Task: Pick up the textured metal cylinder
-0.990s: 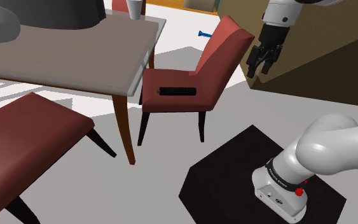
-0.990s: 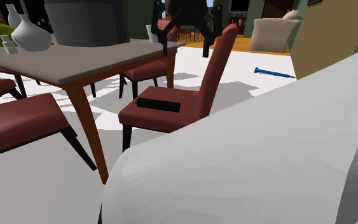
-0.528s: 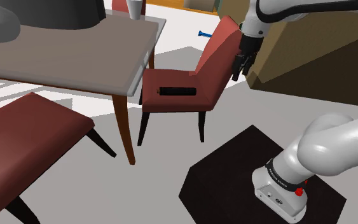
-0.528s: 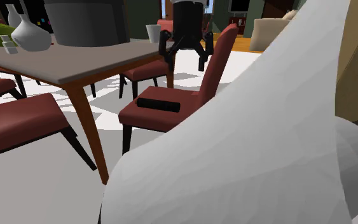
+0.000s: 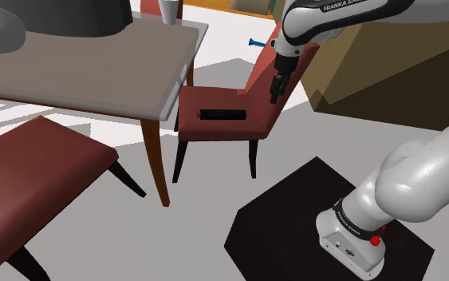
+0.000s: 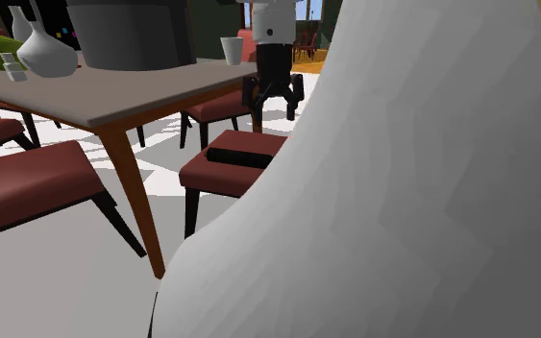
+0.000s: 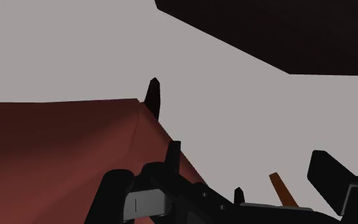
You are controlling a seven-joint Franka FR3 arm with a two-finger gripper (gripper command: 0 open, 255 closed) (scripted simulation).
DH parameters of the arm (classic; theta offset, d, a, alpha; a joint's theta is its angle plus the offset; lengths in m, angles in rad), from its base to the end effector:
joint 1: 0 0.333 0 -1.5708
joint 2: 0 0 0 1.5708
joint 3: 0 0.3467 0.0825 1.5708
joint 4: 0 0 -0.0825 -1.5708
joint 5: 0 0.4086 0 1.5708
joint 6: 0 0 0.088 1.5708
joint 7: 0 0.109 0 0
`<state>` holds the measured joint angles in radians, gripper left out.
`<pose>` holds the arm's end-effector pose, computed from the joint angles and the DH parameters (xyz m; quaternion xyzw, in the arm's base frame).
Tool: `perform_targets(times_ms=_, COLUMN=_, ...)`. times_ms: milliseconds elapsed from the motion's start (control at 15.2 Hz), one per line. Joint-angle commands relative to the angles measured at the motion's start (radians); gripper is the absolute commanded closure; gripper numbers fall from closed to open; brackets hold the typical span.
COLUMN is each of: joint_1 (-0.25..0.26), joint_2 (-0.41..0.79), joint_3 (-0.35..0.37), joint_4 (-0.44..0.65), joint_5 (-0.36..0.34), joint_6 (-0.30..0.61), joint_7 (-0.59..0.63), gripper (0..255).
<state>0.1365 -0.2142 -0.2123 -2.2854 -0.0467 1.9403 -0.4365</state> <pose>0.4768 -0.0422 0.4437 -0.9790 -0.1925 0.0650 0.0181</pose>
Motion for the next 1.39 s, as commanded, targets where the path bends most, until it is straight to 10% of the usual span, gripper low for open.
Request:
perform_targets(times_ms=0, joint_1=0.012, joint_2=0.071, joint_3=-0.004, joint_4=0.03, joint_5=0.008, joint_6=0.046, joint_7=-0.061, gripper=0)
perform_targets(times_ms=1320, joint_1=0.039, joint_2=0.756, joint_3=0.1, joint_4=0.568, joint_5=0.074, joint_6=0.248, joint_7=-0.518, gripper=0)
